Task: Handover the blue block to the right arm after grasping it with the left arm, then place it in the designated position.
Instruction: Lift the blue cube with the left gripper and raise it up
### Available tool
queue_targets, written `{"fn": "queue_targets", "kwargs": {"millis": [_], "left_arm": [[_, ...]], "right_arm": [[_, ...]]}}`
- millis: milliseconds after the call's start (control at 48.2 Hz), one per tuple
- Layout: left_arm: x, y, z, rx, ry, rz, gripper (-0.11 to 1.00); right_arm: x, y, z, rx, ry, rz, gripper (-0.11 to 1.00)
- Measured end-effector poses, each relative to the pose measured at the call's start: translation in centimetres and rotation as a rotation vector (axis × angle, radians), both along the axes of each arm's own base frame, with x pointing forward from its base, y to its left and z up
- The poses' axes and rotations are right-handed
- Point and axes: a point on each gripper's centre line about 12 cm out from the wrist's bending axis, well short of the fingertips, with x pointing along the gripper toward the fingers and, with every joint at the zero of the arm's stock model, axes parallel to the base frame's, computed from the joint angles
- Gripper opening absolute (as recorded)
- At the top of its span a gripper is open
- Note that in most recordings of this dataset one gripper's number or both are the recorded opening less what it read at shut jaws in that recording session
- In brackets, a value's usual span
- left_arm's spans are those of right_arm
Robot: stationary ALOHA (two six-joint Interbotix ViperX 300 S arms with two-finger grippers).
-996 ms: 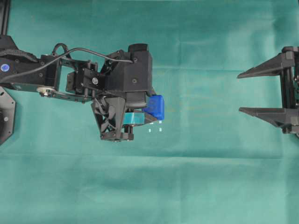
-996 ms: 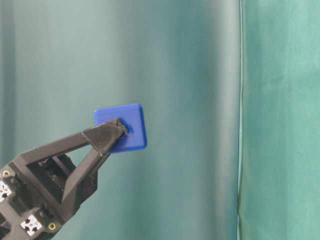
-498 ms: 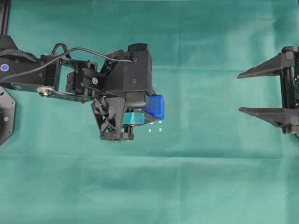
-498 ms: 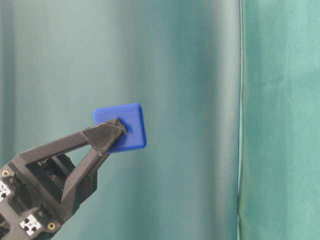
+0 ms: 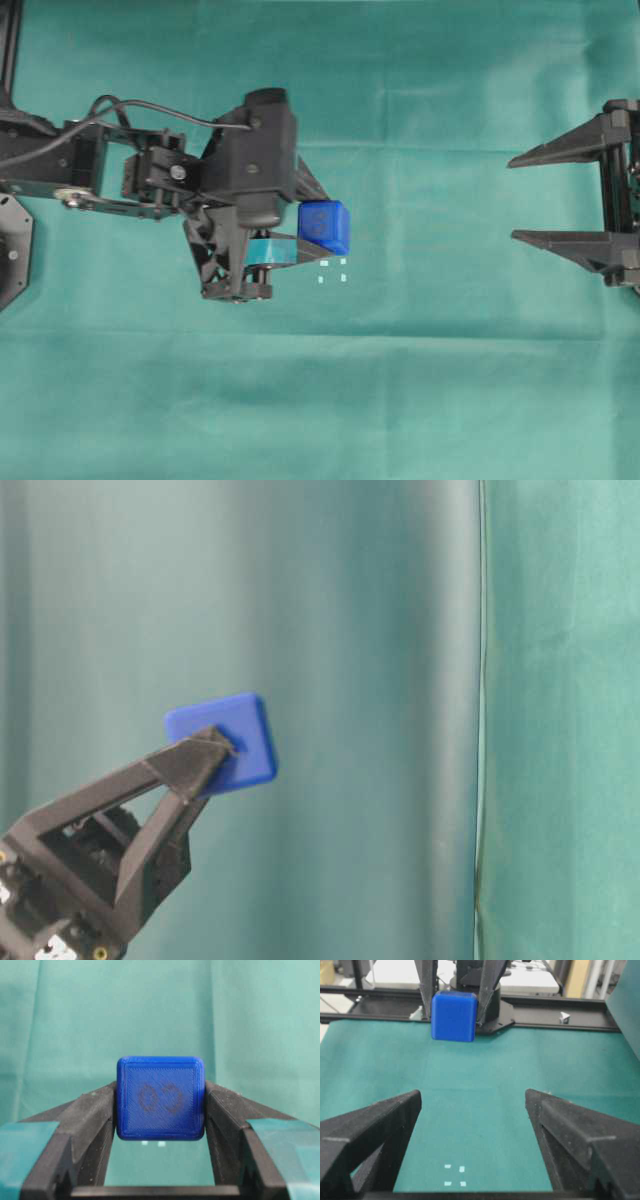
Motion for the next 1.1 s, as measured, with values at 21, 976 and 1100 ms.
{"fn": "queue_targets", "kwargs": {"millis": [21,976,1100], "left_arm": [[-0.1,0.0,0.1,0.000,-0.012,0.000,0.47],[-3.5,0.1,1.3,-0.016,-0.357,-0.001,0.46],[-3.5,0.1,1.3,-0.019,-0.357,0.001,0.46]], "right_arm": [[0.0,0.0,0.0,0.001,0.000,-0.002,0.93],[0.1,0.1,0.7,-0.045,-0.017,0.009,0.93],[0.2,0.1,0.6,-0.045,-0.014,0.011,0.93]]}}
